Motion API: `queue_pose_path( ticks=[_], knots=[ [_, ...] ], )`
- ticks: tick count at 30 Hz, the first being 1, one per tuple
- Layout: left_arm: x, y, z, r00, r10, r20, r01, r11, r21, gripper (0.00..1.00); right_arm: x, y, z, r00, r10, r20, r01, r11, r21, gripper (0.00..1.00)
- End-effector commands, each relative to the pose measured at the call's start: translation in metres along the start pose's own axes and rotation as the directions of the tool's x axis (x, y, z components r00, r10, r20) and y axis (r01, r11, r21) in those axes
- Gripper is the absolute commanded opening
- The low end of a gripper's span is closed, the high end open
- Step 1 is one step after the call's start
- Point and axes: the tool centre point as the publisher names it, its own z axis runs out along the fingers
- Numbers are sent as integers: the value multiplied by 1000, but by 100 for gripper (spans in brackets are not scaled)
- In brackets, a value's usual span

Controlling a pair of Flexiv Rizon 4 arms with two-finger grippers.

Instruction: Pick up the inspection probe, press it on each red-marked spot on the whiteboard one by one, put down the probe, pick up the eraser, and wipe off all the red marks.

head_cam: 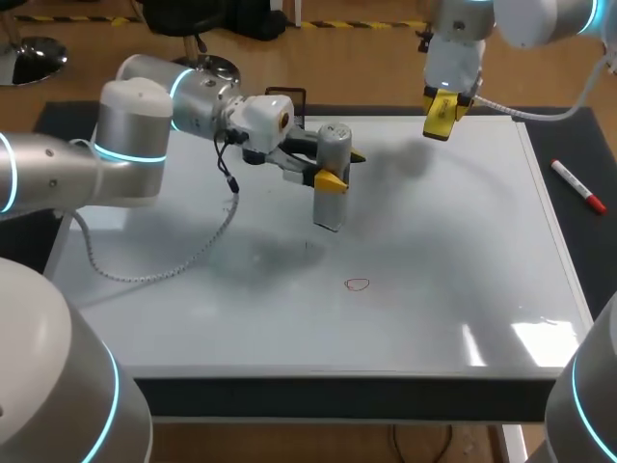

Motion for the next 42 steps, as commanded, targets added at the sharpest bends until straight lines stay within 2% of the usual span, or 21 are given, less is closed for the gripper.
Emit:
queue_pose_path(
  ticks=[1, 9, 22, 28, 42],
  knots=[
    [-1, 0, 0, 1000, -1, -4, 1, 1000, 1, 0, 0, 0, -1, 1000, -2, -3, 2, 1000, 2, 0],
    [10, 2, 7, 1000, 10, -21, -10, 1000, 3, 0, 0, 0, -1, 1000, -2, -3, 2, 1000, 2, 0],
    [30, 9, 52, 992, 36, -122, -34, 999, 21, 0, 0, 0, -1, 1000, -2, -3, 2, 1000, 2, 0],
    [37, 14, 65, 989, 39, -142, -34, 999, 36, 0, 0, 0, -1, 1000, -2, -3, 2, 1000, 2, 0],
    [45, 43, 74, 988, 8, -153, 4, 997, 80, 0, 0, 0, -1, 1000, -2, -3, 2, 1000, 2, 0]
  ],
)
